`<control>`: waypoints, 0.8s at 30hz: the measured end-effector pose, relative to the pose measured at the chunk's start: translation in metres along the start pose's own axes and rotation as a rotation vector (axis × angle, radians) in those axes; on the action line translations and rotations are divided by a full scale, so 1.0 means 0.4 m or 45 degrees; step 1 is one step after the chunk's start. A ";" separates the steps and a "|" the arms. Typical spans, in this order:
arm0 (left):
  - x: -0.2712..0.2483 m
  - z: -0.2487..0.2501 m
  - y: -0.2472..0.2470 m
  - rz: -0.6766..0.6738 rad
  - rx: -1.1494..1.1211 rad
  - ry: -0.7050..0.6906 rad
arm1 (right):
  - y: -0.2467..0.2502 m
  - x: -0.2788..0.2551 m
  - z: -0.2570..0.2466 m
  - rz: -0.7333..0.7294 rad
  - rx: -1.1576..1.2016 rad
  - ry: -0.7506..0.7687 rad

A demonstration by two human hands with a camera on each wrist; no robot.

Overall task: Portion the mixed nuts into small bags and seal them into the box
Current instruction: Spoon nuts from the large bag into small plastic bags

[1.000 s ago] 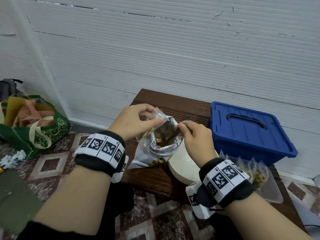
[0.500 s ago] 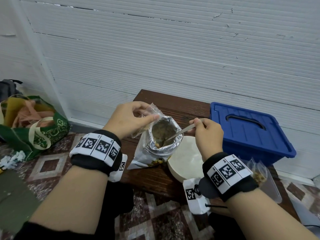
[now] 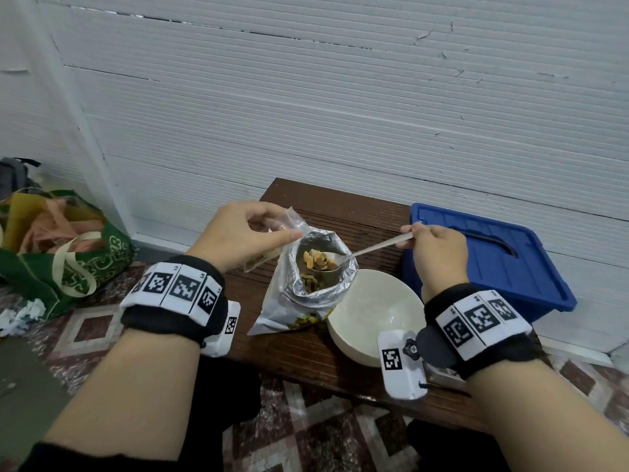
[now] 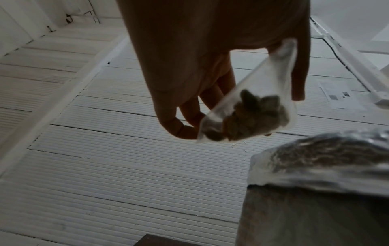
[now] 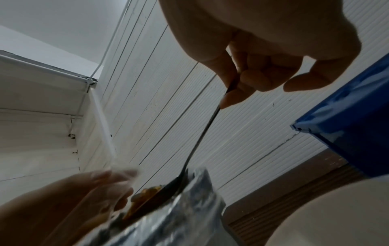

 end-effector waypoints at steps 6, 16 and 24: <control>0.008 -0.008 -0.024 -0.063 0.065 0.005 | 0.049 0.034 -0.082 0.059 0.019 0.089; 0.007 0.024 -0.068 -0.109 0.112 -0.069 | -0.010 0.015 -0.169 -0.065 -0.059 0.233; 0.010 0.037 -0.077 -0.060 0.131 -0.104 | -0.079 -0.048 -0.232 -0.313 0.076 0.526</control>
Point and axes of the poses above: each hand's wrist, its own x-axis towards the middle knuckle, its own y-axis out of the back of the hand, z = x × y, the point moved 9 cm from there along x, towards the middle knuckle, and after that the axes turned 5 degrees about x, right-handed, at the moved point
